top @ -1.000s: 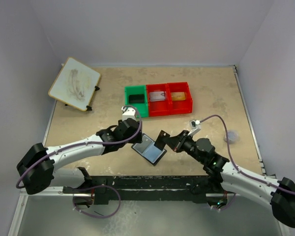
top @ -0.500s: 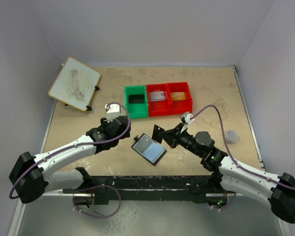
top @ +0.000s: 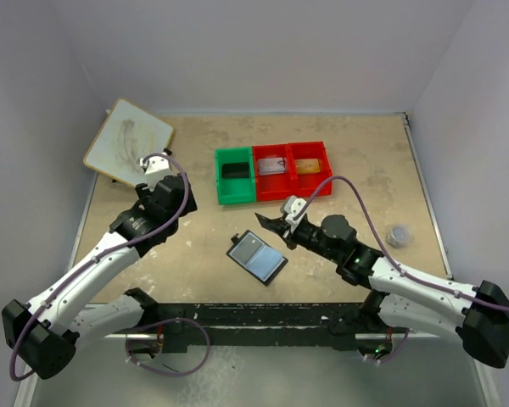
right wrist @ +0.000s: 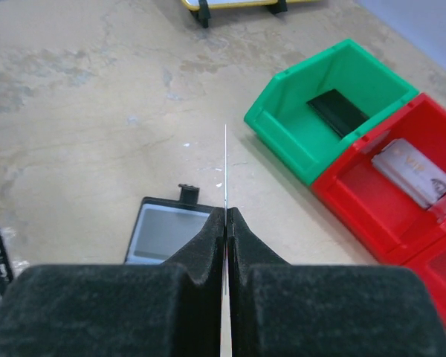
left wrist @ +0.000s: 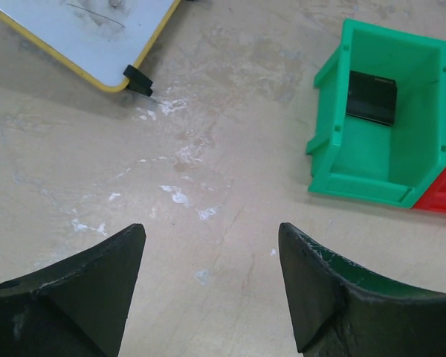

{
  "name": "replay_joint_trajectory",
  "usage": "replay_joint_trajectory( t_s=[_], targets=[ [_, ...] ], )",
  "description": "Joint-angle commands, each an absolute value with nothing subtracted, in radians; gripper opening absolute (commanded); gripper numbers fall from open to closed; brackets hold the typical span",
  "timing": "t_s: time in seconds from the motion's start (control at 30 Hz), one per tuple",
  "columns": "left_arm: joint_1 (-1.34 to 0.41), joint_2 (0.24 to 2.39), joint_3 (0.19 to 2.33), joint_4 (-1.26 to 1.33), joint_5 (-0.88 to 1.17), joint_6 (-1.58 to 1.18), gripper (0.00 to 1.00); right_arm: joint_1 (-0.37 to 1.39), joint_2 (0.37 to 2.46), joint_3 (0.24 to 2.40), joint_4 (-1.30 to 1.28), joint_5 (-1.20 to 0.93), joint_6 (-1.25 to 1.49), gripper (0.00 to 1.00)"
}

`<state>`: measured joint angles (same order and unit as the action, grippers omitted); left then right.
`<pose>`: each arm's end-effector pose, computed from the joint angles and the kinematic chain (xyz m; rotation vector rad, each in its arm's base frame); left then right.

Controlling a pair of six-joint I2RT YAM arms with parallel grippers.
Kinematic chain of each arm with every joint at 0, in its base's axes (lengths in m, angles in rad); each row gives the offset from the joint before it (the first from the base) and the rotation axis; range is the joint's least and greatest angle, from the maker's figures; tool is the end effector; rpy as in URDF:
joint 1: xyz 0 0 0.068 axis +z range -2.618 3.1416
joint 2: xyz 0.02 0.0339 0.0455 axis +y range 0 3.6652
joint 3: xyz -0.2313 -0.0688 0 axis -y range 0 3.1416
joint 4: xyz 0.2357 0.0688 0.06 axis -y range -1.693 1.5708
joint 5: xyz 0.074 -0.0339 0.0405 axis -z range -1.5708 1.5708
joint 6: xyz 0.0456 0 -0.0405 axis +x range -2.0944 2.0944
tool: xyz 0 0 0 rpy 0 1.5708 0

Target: Take the credit cards out of the card holder

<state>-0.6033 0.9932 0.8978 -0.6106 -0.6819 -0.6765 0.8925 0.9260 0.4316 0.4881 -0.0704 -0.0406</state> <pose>0.1952 -0.0996 0.2736 -0.4147 2.0574 0.0187 0.1458 0.1861 0.2386 -0.7806 1.4237 0.7183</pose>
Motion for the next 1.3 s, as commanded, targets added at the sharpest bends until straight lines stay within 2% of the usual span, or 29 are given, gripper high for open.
replay_joint_trajectory(
  t_s=[0.0, 0.13, 0.47, 0.73, 0.93, 1.27],
  targets=[
    [-0.597, 0.956, 0.908, -0.631, -0.746, -0.56, 0.7, 0.902, 0.975, 0.554, 0.435, -0.021, -0.23, 0.0],
    [-0.595, 0.911, 0.836, -0.573, -0.79, -0.553, 0.71, 0.905, 1.039, 0.618, 0.387, 0.03, -0.289, 0.0],
    [-0.595, 0.934, 0.867, -0.641, -0.872, -0.57, 0.72, 0.904, 1.17, 0.754, 0.38, 0.118, -0.456, 0.0],
    [-0.594, 0.897, 0.875, -0.673, -0.952, -0.589, 0.73, 0.902, 1.434, 0.957, 0.32, 0.116, -0.59, 0.0],
    [-0.595, 0.879, 0.874, -0.675, -0.953, -0.589, 0.73, 0.885, 1.651, 1.199, 0.199, 0.156, -0.599, 0.0],
    [-0.595, 0.875, 0.876, -0.673, -0.937, -0.579, 0.74, 0.847, 1.879, 1.435, 0.078, 0.213, -0.623, 0.0]
  ],
)
